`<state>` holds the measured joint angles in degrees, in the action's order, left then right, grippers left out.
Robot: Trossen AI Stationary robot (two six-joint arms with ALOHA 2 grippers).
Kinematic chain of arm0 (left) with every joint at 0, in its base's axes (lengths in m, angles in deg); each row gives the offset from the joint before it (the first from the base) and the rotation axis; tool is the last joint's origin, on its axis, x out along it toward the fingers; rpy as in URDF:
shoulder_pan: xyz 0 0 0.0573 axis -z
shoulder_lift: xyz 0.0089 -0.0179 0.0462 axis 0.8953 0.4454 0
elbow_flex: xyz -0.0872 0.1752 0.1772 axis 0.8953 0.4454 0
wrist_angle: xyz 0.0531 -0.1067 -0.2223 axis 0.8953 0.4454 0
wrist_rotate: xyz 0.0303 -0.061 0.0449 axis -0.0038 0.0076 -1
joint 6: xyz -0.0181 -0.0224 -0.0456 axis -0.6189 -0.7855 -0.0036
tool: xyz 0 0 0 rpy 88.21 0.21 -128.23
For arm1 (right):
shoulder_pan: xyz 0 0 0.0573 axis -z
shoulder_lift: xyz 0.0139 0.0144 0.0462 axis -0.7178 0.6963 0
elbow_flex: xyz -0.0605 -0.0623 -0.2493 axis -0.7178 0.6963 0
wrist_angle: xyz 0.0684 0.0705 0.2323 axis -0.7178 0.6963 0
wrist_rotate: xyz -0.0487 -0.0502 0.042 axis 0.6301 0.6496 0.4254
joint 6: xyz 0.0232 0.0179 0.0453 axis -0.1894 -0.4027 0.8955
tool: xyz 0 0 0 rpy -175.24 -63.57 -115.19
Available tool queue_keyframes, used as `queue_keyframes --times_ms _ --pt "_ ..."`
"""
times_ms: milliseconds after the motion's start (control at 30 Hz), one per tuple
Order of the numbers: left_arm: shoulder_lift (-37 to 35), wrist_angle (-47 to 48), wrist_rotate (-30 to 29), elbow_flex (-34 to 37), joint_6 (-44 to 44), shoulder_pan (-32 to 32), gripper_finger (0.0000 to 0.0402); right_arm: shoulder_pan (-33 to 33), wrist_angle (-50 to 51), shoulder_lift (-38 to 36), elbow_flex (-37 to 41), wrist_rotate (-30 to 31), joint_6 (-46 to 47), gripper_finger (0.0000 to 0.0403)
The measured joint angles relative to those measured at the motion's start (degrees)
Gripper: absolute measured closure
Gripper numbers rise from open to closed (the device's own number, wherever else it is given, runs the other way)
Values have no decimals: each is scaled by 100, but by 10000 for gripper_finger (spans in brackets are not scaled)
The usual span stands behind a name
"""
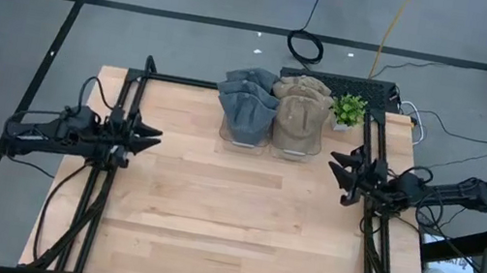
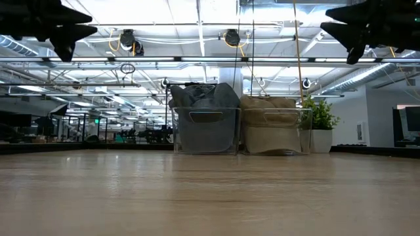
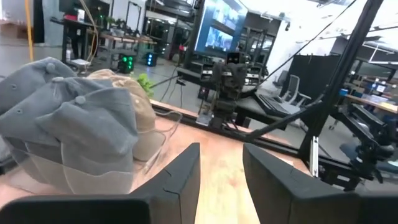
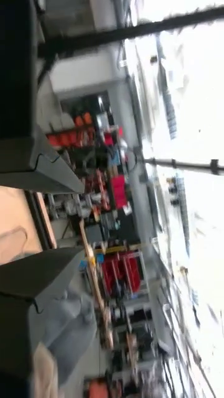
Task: Pick & Place hat
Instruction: Return to Home Position
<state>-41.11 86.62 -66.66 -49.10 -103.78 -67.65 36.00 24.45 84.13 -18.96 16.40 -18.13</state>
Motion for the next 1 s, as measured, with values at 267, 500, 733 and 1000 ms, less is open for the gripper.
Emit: queue_keyframes --times_ms 267,500,733,1000 --pt "-81 -338 0 577 -160 0 274 1 296 4 53 265 13 261" --pt "-79 -1444 92 1203 -195 0 274 2 764 4 59 515 453 261" --pt "-81 -1792 -133 1509 -122 4 274 2 1279 4 61 533 566 261" --pt "-79 -1476 -610 1504 72 3 274 4 1310 4 64 549 751 261"
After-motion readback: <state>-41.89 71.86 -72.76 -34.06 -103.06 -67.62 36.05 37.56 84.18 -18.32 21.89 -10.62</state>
